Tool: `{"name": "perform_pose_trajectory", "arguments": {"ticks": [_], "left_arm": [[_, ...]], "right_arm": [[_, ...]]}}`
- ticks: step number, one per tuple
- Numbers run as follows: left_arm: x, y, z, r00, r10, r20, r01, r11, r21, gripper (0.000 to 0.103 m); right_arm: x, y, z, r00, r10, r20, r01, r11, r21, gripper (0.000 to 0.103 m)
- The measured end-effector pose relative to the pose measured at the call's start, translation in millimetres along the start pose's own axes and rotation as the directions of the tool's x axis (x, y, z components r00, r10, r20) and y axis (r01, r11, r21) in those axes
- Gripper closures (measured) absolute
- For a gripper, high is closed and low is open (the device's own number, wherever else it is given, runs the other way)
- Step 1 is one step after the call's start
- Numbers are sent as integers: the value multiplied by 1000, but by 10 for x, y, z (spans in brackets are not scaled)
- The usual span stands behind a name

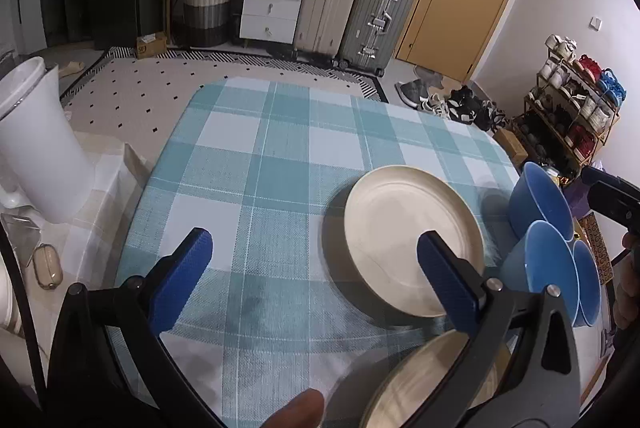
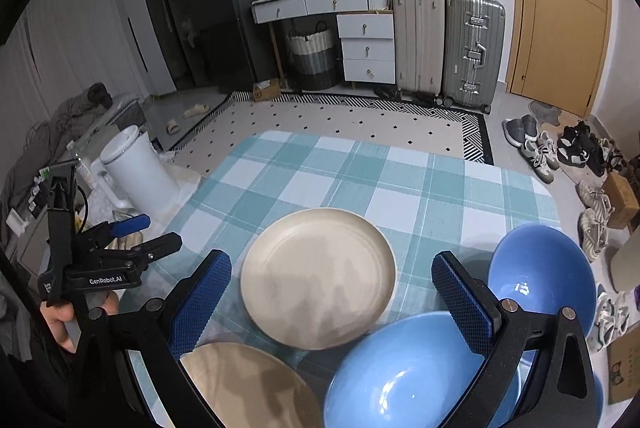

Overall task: Organize plates and bowls
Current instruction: 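Move both tools toward the next cream plate, then close both tools on the rim of the cream plate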

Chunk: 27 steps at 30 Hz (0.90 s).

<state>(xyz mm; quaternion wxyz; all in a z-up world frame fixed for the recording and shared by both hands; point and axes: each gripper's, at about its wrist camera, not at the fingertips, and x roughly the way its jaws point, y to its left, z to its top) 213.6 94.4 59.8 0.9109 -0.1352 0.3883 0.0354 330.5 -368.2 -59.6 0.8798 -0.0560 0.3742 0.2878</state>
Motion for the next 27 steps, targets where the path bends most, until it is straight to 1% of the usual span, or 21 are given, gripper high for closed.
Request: {"name": "perform_pose_trajectory", "arguments": {"ticks": [3,6,10,14,16,18,20,22,27], "left_arm": [[111,12,27,1000,17,2,-17,1000,7,1],[231,15,41,1000,16,-23,-16,1000,11,1],[401,-13,37,998,33,-56,-31,999,34,1],[567,-12,17,994,28,-102,-24,999,36,1],[599,-27,-5,994,16,-107,-12,999,41,1],[646,-54,-33,993,24,-112,-18,998,54,1],[697,-73,-64,990,31,-138,-23,998,58,1],[762,-95,-89,987,13,-157,-4,998,57,1],[862,-175,-147,984,18,-176,-5,997,71,2]], "right_arm": [[144,-47,41,1000,-8,-16,8,1000,-2,1],[251,-100,60,1000,-11,-29,11,1000,5,1],[417,-150,74,998,-20,-59,20,1000,-1,1],[601,-194,71,994,-31,-104,30,1000,-7,1],[668,-202,64,990,-37,-135,36,999,-15,1],[709,-205,59,988,-43,-147,39,999,-26,1],[766,-214,54,984,-46,-171,41,999,-33,1],[809,-221,45,982,-37,-187,31,999,-35,1],[987,-270,35,970,-24,-243,15,999,-38,2]]}}
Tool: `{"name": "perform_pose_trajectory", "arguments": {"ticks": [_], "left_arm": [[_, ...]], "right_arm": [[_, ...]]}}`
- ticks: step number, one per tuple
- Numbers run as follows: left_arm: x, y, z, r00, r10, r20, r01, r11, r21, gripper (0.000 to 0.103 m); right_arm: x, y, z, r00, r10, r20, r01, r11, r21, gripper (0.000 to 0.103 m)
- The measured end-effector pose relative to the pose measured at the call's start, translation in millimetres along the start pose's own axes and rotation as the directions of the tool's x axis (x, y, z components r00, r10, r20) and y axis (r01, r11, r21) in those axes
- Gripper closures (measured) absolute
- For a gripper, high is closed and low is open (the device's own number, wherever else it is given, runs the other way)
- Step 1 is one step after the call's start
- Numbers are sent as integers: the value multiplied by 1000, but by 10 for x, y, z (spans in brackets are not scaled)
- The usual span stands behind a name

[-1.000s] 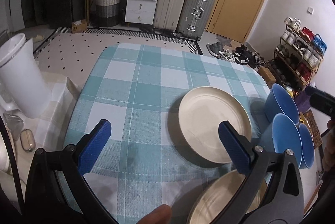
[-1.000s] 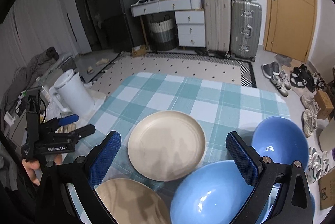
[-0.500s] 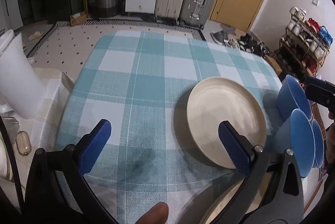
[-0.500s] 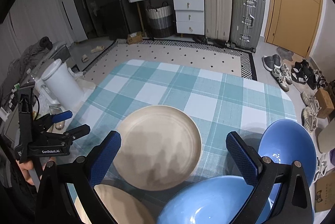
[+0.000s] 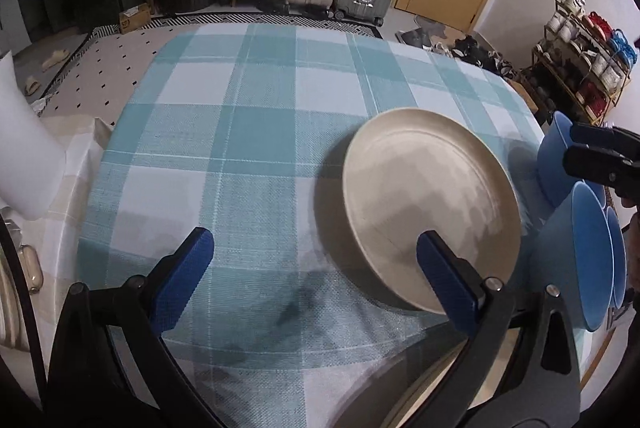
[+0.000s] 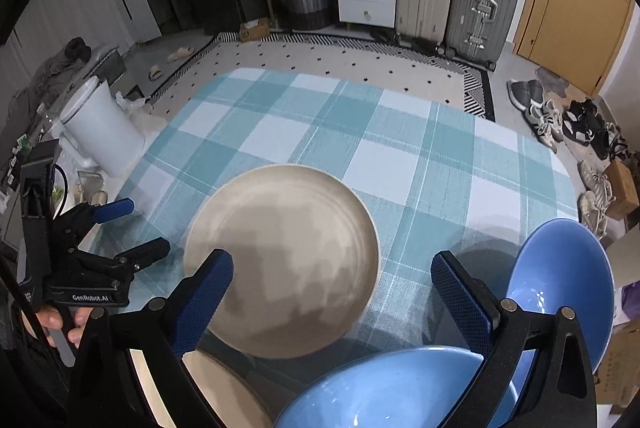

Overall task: Organize plates and bowls
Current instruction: 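Close both tools on the rim of the cream plate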

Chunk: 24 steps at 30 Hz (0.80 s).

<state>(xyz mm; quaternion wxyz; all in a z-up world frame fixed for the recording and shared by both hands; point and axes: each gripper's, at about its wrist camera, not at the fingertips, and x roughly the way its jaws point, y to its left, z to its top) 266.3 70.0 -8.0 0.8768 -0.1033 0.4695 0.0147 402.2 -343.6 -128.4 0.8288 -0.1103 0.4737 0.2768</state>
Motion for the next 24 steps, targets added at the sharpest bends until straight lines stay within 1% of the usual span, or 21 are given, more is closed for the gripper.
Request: {"name": "perform_pose_trajectory", "arguments": {"ticks": [2,6,8,10,14,18,20,24], "left_arm": [[39,-57,-15,1000,-2,-3,2,1000,17,3],[110,-166,-31,1000,3,-8,-2,999,45,6],[151,-224,-48,1000,0,-16,1,998,58,10],[190,-268,-69,1000,-3,-26,4,998,69,15],[254,-347,-120,999,-13,-47,17,996,85,23],[288,-366,-146,998,-21,-60,26,996,86,30],[293,-376,-159,998,-18,-61,24,995,94,37],[317,-388,-178,997,-22,-71,29,994,102,47]], "right_arm": [[65,-16,6,1000,1,-24,-1,1000,-3,3],[237,-61,10,997,-1,-78,0,1000,-7,11],[342,-82,10,994,-4,-113,3,1000,-10,15],[444,-99,5,989,-13,-147,11,1000,-14,22],[608,-112,-11,980,-20,-196,16,1000,-20,28],[714,-121,-32,974,-38,-224,33,999,-27,38],[749,-122,-41,971,-51,-235,45,998,-32,42],[783,-138,-53,967,-67,-247,60,998,-36,50]]}}
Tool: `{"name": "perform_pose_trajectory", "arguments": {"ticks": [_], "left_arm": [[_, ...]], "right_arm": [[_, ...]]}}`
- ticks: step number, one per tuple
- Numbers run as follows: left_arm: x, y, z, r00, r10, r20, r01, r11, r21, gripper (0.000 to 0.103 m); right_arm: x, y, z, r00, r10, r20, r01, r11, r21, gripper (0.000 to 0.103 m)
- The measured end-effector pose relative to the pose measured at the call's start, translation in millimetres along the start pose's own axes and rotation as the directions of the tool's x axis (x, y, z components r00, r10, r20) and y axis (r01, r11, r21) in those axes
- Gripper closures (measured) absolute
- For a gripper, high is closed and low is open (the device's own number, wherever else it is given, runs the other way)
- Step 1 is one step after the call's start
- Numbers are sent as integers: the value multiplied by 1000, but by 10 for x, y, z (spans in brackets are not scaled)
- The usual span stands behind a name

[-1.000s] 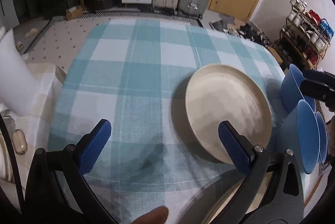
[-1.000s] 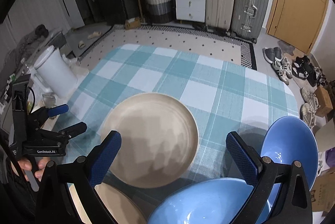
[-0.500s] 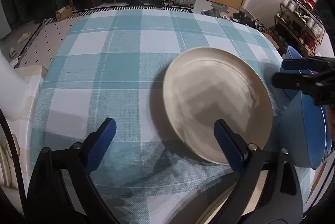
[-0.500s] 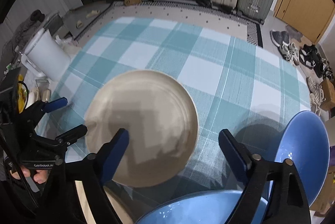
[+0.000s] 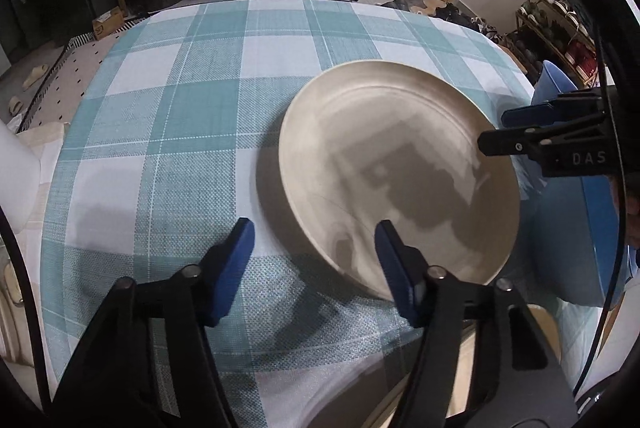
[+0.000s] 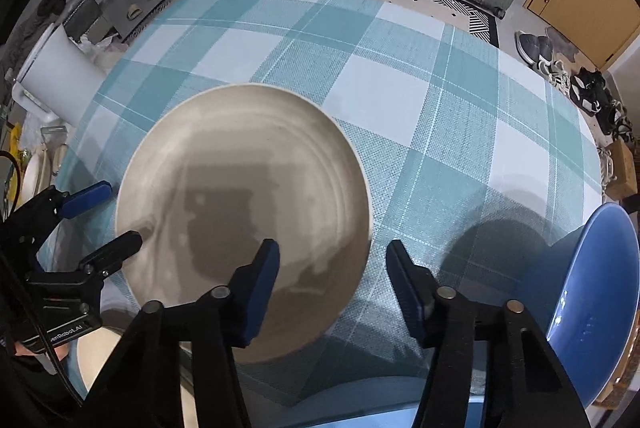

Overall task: Organize plates and bowls
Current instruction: 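Close both tools on the rim of the cream plate, then lift the cream plate off the table with both tools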

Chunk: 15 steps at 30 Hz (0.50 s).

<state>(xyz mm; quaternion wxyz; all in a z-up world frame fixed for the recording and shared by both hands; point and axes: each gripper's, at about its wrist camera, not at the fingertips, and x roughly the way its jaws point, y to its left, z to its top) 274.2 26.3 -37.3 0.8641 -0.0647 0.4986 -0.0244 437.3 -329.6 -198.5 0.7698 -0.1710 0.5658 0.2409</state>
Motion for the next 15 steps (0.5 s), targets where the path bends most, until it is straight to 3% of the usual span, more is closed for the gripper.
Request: {"name": "perform_pose_trajectory", "arguments": {"ticks": [7,12,15], "left_arm": [[72,-11,-28,999,-17,-32,18,1000,7,73],[101,-22,-23,999,-26,-33,27,1000,15,79],[107,-31,-23,999,-20,-31,21,1000,19,79]], "right_arm": [[80,-35,8,1000,-21,-23,21,1000,2,63],[106,-67,-7,999,-29,-24,29,1000,6,80],[108,-80,-13,999,-31,-21,31,1000,5,83]]}}
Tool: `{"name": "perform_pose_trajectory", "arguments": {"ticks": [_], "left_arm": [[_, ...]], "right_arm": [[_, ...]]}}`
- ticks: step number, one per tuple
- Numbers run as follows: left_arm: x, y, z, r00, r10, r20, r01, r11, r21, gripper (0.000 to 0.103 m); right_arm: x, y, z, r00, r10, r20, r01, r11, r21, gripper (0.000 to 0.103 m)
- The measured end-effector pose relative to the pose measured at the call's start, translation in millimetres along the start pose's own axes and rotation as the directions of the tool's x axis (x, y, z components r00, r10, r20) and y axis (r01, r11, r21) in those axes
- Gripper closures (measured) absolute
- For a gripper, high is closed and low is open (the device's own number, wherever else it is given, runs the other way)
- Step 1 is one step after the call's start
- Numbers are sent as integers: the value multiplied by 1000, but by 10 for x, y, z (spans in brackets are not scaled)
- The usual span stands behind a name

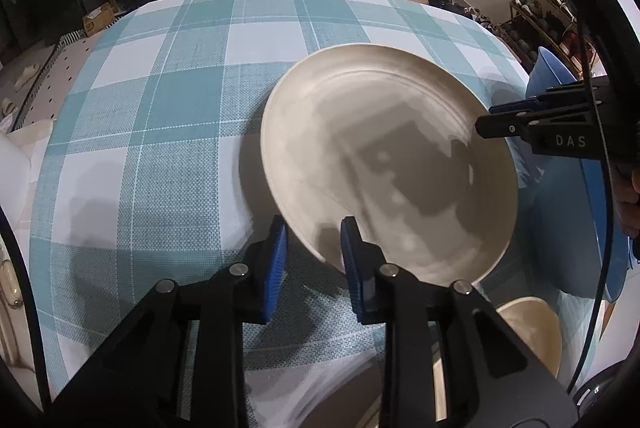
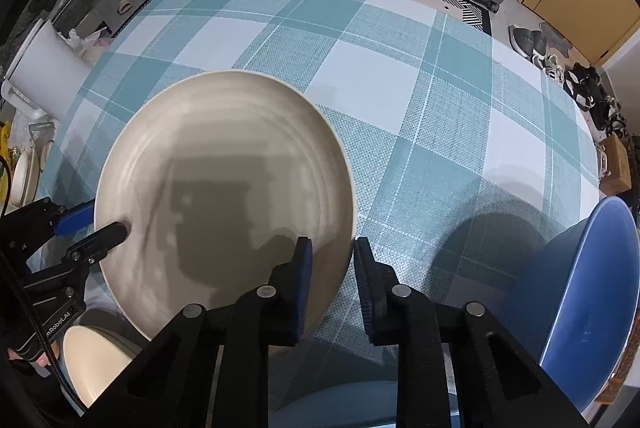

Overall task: Organize plates and bowls
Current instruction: 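Lift the cream plate off the table with both tools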

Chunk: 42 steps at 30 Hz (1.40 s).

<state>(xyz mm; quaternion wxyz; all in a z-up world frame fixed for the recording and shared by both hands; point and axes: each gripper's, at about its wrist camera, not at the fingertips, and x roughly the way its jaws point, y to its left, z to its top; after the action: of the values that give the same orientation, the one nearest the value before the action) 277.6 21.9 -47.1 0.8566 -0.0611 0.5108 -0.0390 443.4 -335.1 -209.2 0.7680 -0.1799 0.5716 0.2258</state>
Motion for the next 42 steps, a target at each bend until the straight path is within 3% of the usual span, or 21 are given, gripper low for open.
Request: {"name": "perform_pose_trajectory", "arguments": {"ticks": [17,42], "left_arm": [[-24,8,-20,1000,25,15,-25,1000,-9,79],[-672,58,-107,991,30,131,-27,999,-27,79]], "right_arm": [[16,86,-36,999,-28,17,29,999,-17,85],[-409,330,-138,995,-47,83,49,998,-27,85]]}}
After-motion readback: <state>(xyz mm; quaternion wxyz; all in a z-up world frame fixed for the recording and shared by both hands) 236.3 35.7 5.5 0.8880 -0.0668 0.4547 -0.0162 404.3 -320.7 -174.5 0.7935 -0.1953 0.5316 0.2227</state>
